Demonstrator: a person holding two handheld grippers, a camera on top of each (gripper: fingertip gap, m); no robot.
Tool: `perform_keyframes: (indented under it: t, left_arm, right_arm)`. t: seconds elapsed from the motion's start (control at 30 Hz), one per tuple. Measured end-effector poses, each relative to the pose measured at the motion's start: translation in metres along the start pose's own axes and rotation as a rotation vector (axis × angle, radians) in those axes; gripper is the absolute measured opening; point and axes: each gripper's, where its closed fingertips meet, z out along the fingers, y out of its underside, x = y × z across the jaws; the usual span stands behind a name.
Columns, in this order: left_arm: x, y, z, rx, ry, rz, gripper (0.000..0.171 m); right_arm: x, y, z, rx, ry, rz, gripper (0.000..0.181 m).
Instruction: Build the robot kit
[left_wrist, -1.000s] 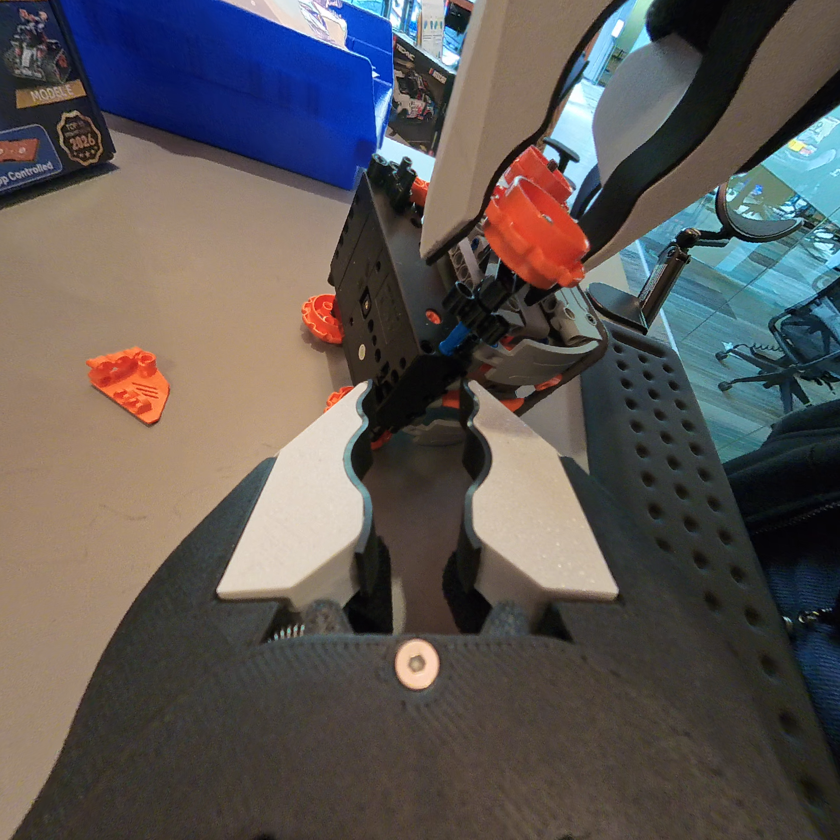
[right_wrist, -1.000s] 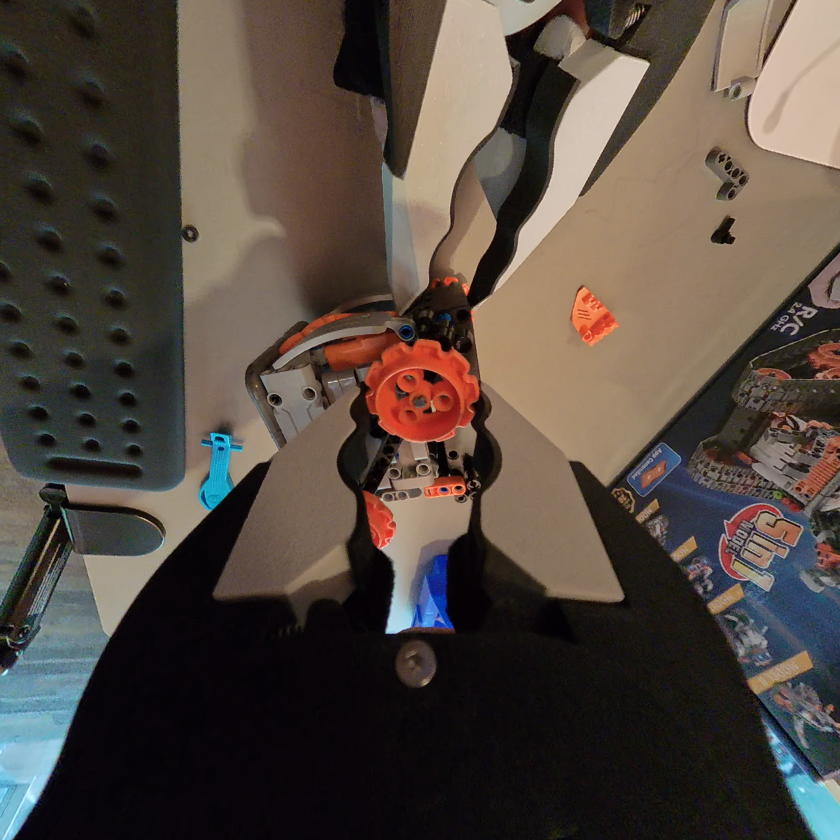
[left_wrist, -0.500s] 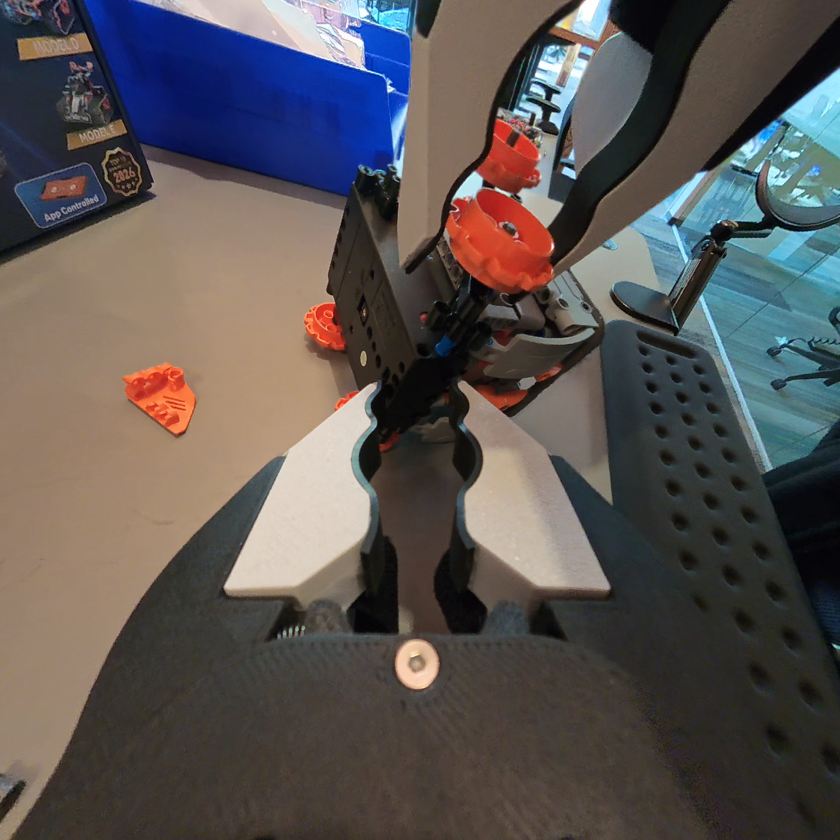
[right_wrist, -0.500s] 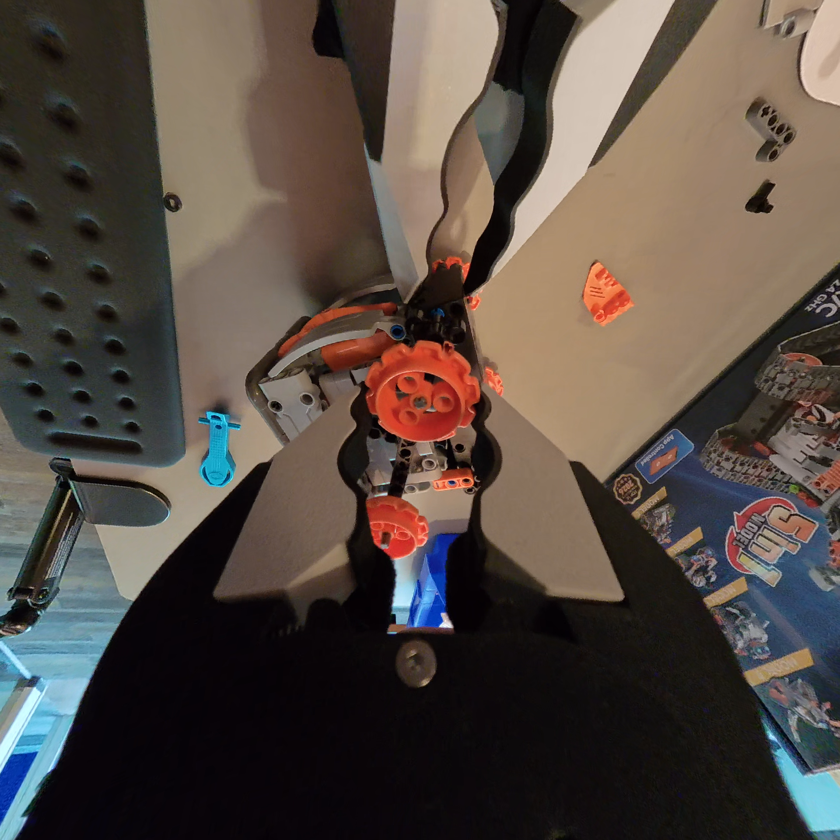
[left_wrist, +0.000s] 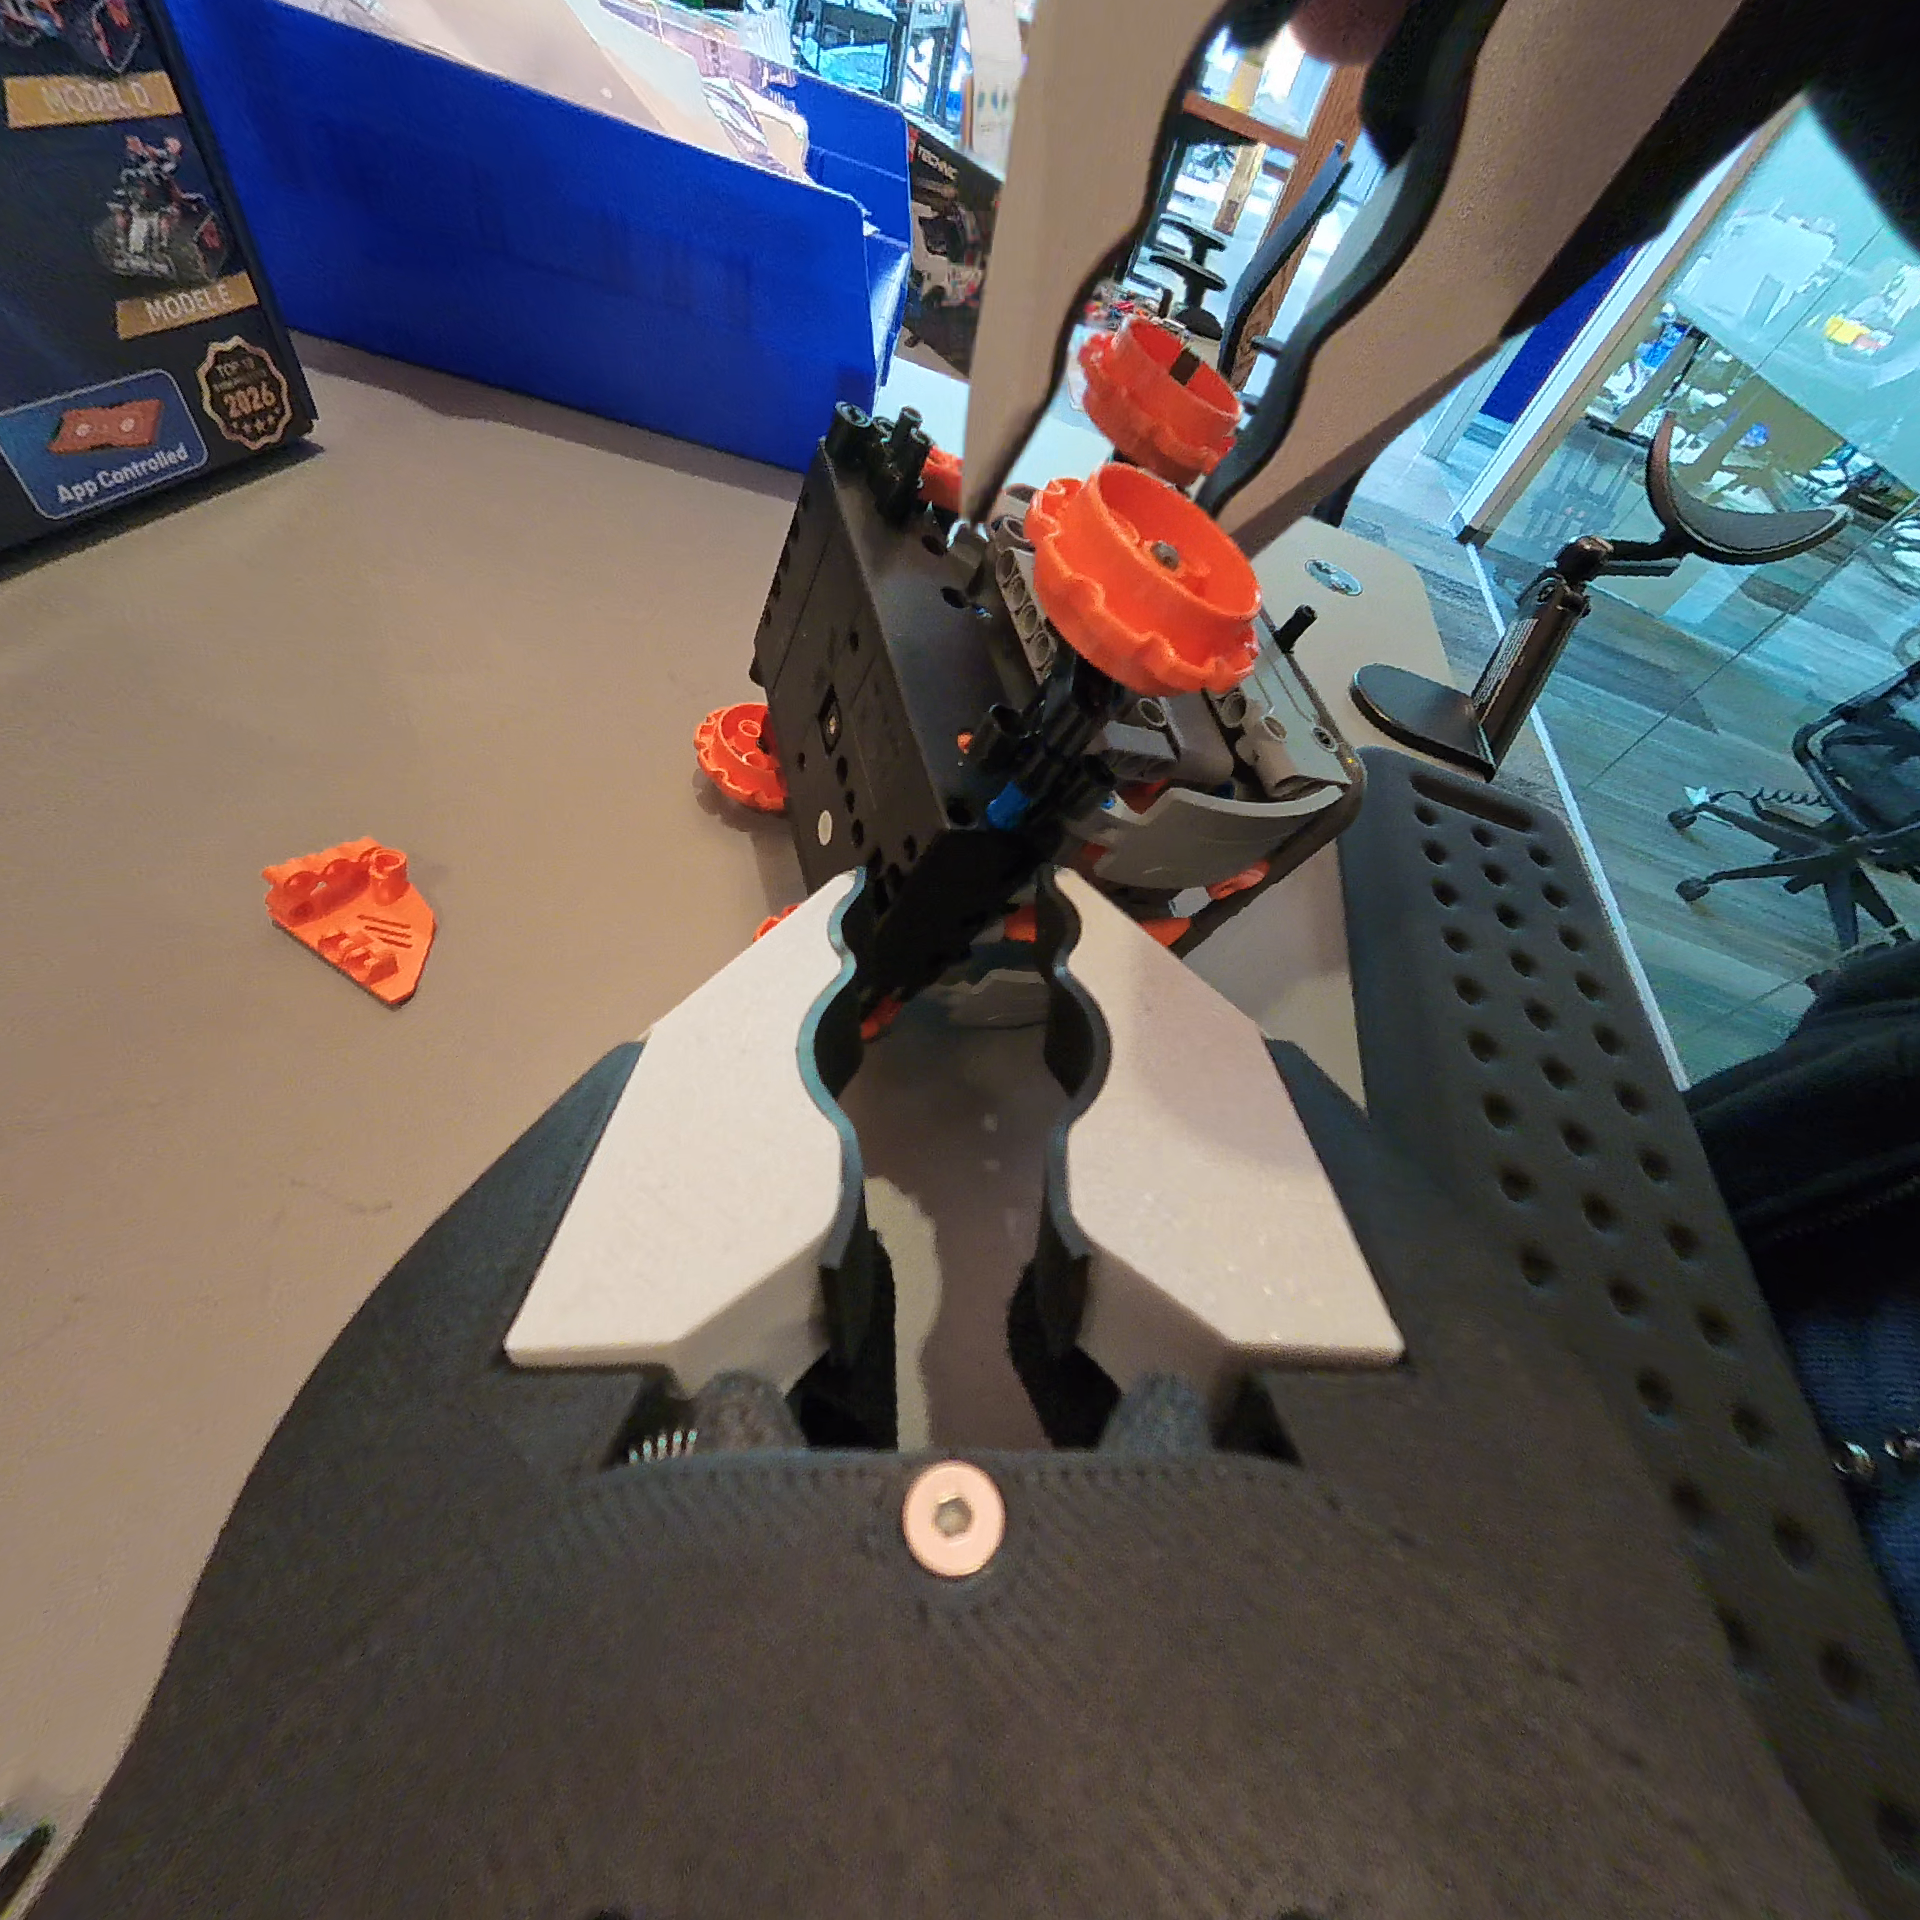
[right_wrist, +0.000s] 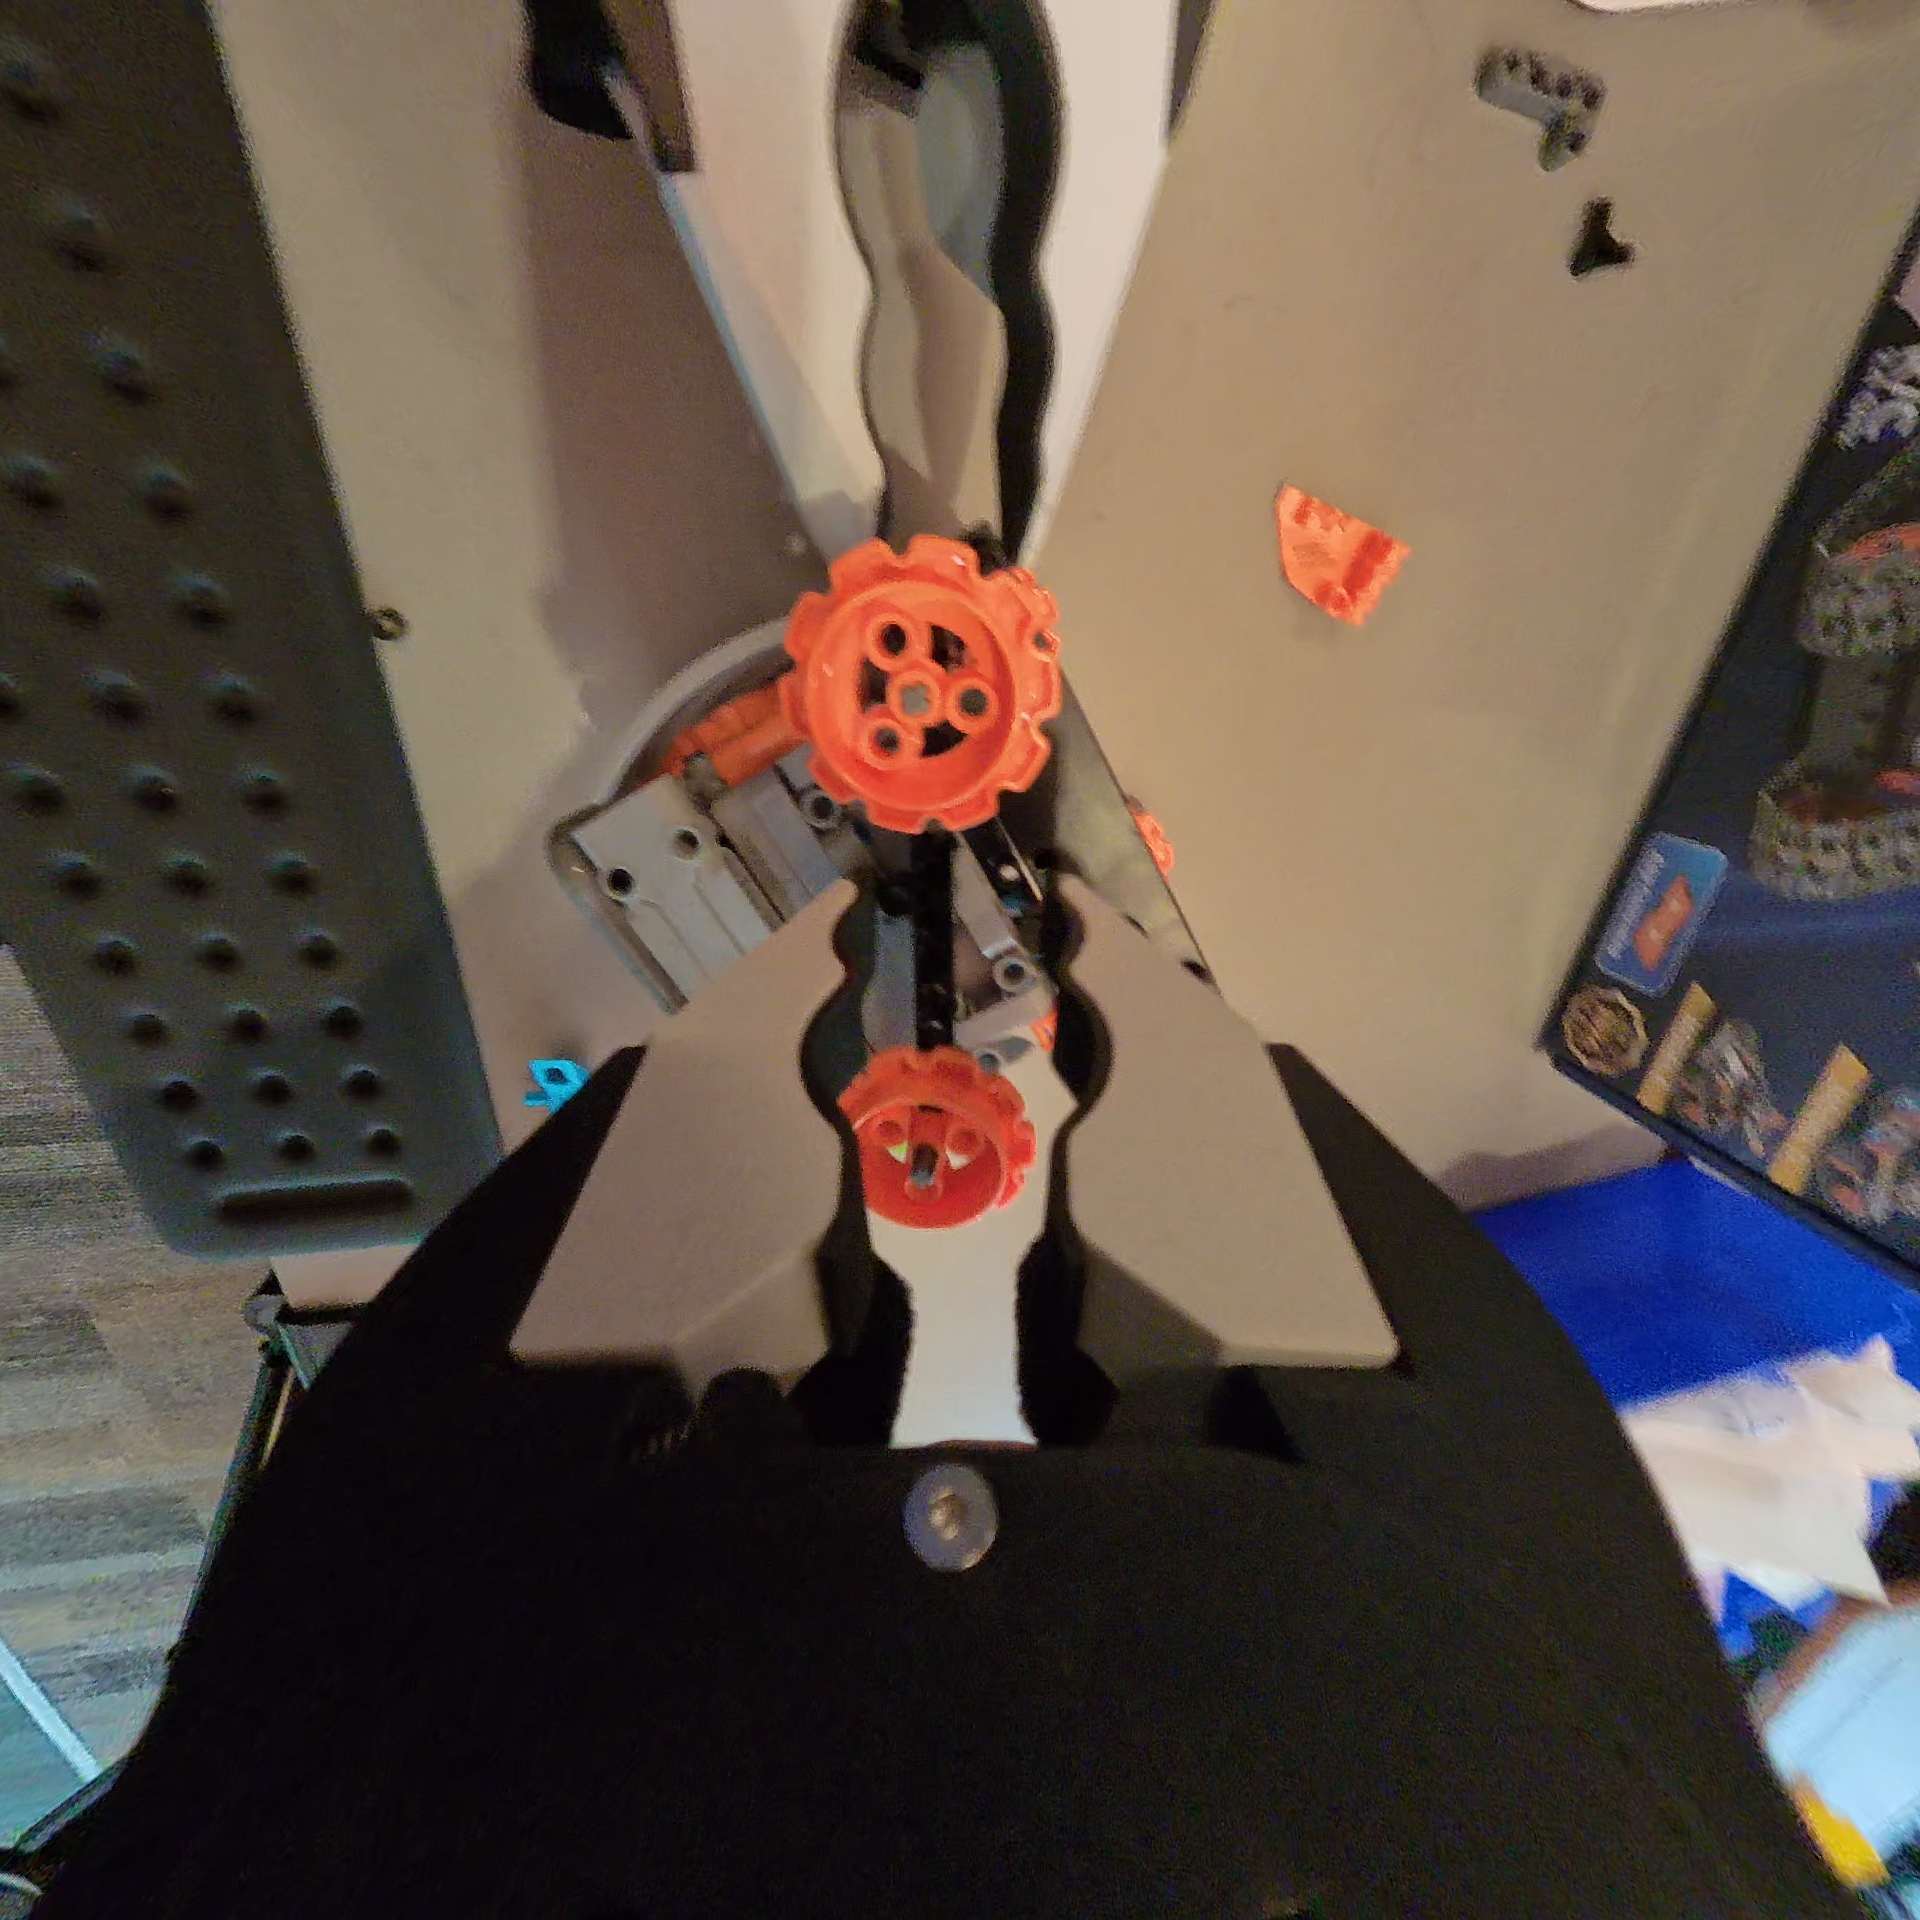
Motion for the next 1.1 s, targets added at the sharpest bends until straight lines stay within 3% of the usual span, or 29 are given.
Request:
perform_keyframes:
  t: [0.1, 0.23, 0.6, 0.9, 1.1]
  left_arm:
    - [0.0, -0.001, 0.0, 0.007, 0.01, -0.013, 0.032]
    - [0.004, 0.0, 0.002, 0.002, 0.024, 0.0, 0.033]
    - [0.007, 0.0, 0.003, 0.007, 0.03, 0.009, 0.034]
    - [0.015, -0.001, 0.004, 0.005, 0.049, 0.035, 0.031]
    - [0.024, 0.0, 0.005, -0.009, 0.077, 0.044, 0.032]
  right_arm:
    - [-0.002, 0.0, 0.0, 0.012, -0.013, -0.01, 0.012]
    - [0.001, 0.002, -0.003, -0.026, 0.019, -0.072, 0.005]
    - [0.025, -0.003, -0.003, -0.059, 0.186, -0.221, 0.007]
    - [0.017, 0.001, -0.009, 0.035, 0.155, -0.089, 0.01]
    - [0.026, 0.012, -0.024, 0.128, 0.211, 0.115, 0.032]
